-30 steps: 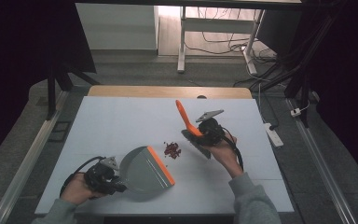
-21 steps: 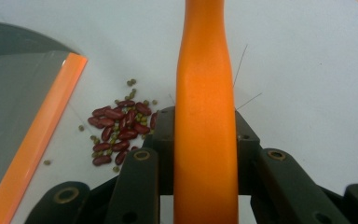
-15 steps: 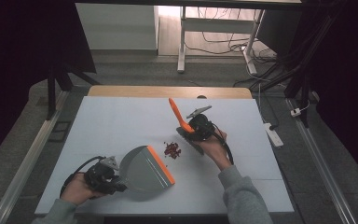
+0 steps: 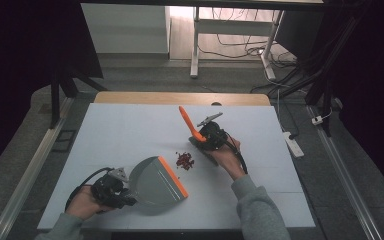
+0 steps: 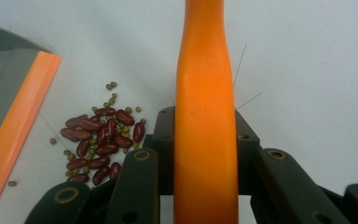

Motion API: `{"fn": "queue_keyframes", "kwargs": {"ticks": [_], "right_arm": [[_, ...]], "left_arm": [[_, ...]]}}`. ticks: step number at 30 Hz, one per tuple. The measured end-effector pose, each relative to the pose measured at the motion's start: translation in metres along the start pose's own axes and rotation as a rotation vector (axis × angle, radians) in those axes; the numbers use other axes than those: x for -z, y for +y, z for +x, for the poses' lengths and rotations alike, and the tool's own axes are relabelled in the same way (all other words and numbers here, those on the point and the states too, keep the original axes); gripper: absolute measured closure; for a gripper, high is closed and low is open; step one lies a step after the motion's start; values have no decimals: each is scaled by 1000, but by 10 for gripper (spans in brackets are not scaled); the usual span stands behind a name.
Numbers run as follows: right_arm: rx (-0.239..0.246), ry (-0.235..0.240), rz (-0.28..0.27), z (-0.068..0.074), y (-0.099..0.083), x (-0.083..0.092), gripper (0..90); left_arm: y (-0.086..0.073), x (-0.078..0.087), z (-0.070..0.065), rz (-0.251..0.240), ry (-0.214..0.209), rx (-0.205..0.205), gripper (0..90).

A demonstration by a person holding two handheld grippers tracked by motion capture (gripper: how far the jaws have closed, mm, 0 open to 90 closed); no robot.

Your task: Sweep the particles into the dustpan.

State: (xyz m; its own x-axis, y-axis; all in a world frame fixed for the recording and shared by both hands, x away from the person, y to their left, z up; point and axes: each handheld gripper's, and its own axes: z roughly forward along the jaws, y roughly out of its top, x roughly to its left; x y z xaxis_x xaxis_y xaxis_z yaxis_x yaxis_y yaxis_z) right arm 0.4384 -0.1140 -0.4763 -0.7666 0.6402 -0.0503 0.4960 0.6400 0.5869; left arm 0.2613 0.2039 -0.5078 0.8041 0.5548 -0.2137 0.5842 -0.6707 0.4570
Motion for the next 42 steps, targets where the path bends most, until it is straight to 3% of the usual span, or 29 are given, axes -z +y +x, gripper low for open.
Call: {"fn": "queue_keyframes", "kwargs": {"ticks": [11, 21, 30, 34, 42], "right_arm": [[41, 8, 42, 14, 9, -13, 709], [99, 37, 73, 39, 18, -20, 710], [109, 63, 70, 52, 20, -22, 709], [103, 105, 60, 56, 20, -22, 709], [141, 102, 65, 70, 21, -22, 709]], "left_arm": [[1, 0, 0, 0, -2, 4, 613], [1, -1, 0, -1, -5, 10, 613], [1, -1, 0, 0, -7, 9, 612], [2, -1, 0, 2, -8, 10, 612], [2, -2, 0, 3, -8, 11, 613]]}}
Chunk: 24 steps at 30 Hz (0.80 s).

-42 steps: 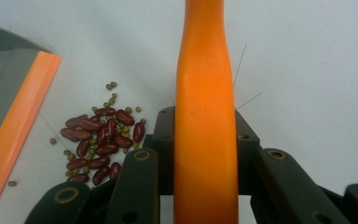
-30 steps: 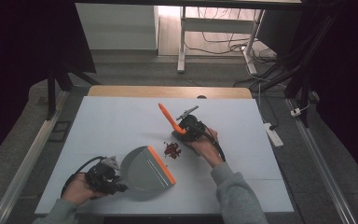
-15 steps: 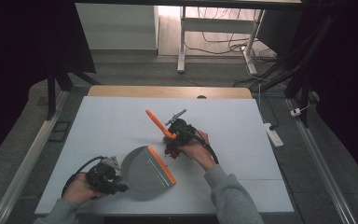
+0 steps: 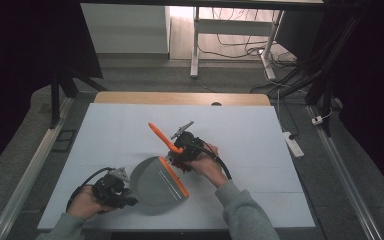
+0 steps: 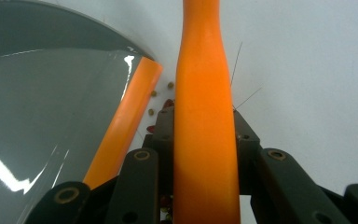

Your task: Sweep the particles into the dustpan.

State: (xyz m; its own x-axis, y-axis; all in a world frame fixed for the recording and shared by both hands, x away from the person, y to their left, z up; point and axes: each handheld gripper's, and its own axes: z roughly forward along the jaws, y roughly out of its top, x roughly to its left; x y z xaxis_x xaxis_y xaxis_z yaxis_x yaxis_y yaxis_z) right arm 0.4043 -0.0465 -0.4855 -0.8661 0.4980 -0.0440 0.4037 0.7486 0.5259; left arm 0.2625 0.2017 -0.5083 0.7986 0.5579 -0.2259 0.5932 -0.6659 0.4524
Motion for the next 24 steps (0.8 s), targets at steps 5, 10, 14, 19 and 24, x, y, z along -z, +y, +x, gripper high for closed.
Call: {"fn": "queue_keyframes", "kwargs": {"ticks": [5, 10, 14, 19, 24], "right_arm": [[8, 0, -3, 5, 0, 0, 709], [24, 6, -23, 16, -2, -1, 708], [25, 15, -28, 21, -2, -1, 708], [25, 13, -36, 25, -3, -1, 708], [-13, 4, -41, 30, -4, -1, 707]], "left_arm": [[0, 0, 0, 1, -1, 0, 612], [0, 0, 0, 1, -1, 1, 612], [0, -1, 0, -1, -3, 4, 613], [0, -1, 0, -2, -3, 4, 612], [1, -1, 0, 0, -2, 2, 613]]}}
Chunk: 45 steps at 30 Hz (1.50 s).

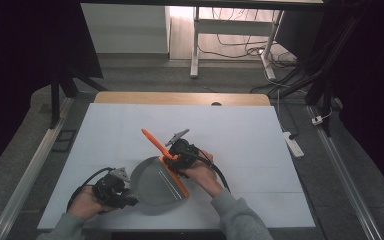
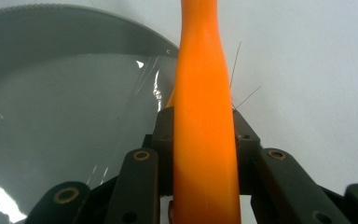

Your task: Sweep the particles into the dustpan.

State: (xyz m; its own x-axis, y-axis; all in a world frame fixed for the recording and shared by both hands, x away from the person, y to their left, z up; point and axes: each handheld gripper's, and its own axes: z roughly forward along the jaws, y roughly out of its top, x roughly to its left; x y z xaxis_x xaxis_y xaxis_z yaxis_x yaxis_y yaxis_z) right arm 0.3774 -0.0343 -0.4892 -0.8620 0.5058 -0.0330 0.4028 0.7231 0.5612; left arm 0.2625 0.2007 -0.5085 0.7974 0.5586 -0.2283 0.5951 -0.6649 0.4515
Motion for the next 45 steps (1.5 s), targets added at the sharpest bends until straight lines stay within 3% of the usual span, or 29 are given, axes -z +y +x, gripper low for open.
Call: {"fn": "queue_keyframes", "kwargs": {"ticks": [4, 9, 14, 17, 20, 22, 26, 27, 33, 36, 45], "right_arm": [[-4, -4, -5, 5, 0, 0, 707], [-18, 29, -20, 8, 0, 1, 707], [-13, 73, -43, 13, 2, 3, 708], [24, 101, -46, 23, 6, 3, 709], [34, 175, -60, 27, 7, 3, 709], [40, 189, -71, 28, 8, 5, 710], [23, 162, -107, 21, 10, 13, 709], [6, 133, -126, 14, 10, 19, 710], [-13, 65, -129, -6, 8, 26, 710], [-31, 26, -125, -19, 6, 22, 710], [-36, -13, -87, -31, 8, 0, 710]], "left_arm": [[0, 0, 0, 0, 0, 0, 612], [0, 0, 0, 0, -1, 2, 613], [0, 0, 0, -1, -2, 4, 613], [0, 0, 0, -2, -1, 4, 612], [-1, -1, 0, -3, 0, 3, 612], [-1, -1, 0, -3, 1, 4, 612], [-1, -1, 1, -3, -3, 1, 612], [-1, -1, 1, -4, -3, 1, 612], [-2, -1, 1, -5, -2, -2, 612], [-2, -1, 2, -6, -1, -1, 612], [-4, 1, 3, -10, -5, 8, 612]]}}
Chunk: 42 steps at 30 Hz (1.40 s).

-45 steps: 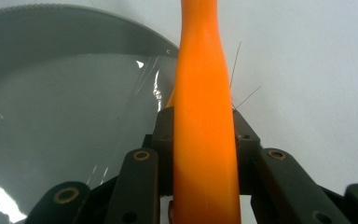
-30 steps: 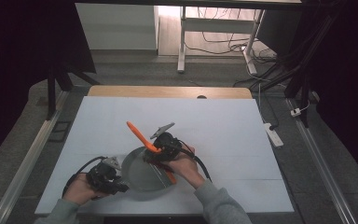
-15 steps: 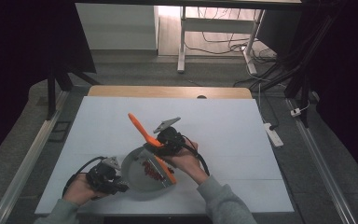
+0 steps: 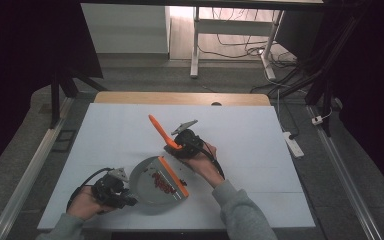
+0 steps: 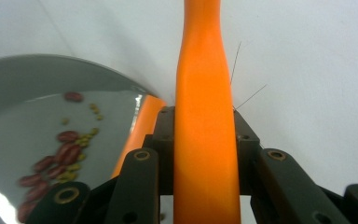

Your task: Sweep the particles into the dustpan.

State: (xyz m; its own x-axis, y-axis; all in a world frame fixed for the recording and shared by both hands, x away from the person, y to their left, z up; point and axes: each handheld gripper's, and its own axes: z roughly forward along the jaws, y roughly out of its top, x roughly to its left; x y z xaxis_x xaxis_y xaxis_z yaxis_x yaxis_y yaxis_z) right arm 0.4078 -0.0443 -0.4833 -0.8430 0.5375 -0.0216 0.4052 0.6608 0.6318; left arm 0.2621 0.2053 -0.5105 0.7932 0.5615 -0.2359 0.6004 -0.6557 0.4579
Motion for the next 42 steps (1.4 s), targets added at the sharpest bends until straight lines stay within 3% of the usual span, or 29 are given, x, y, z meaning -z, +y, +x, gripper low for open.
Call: {"fn": "queue_keyframes", "kwargs": {"ticks": [3, 9, 13, 16, 17, 21, 24, 29, 31, 36, 38, 42], "right_arm": [[12, -29, 29, 0, 3, -11, 710], [26, 10, 56, 8, 14, -21, 710], [71, 14, 71, 17, 13, -21, 710], [120, 41, 73, 26, 9, -17, 709], [120, 41, 73, 26, 9, -17, 709], [119, 126, 37, 37, 7, -8, 710], [138, 148, 13, 44, 8, 0, 710], [98, 131, -41, 38, 8, 14, 710], [68, 75, -51, 28, 4, 24, 710], [8, 57, -43, 14, -7, 29, 710], [-2, 32, -27, 8, -17, 31, 710], [-17, 24, -22, 3, -25, 34, 710]], "left_arm": [[-1, 1, 1, -2, 3, 10, 612], [-1, 0, 1, -2, 0, 12, 613], [-1, 0, 2, -4, -3, 13, 612], [-1, 0, 2, -2, -4, 13, 612], [-1, 0, 2, -2, -4, 13, 612], [-1, 0, 2, 2, -2, 11, 613], [-1, 0, 1, 2, 0, 9, 613], [-1, 0, 1, 0, 0, 8, 612], [-1, 0, 1, 1, 0, 7, 612], [-1, 0, 0, 2, -9, -1, 612], [-1, 0, -1, 4, -11, -7, 613], [-1, 0, -1, 5, -11, -7, 612]]}}
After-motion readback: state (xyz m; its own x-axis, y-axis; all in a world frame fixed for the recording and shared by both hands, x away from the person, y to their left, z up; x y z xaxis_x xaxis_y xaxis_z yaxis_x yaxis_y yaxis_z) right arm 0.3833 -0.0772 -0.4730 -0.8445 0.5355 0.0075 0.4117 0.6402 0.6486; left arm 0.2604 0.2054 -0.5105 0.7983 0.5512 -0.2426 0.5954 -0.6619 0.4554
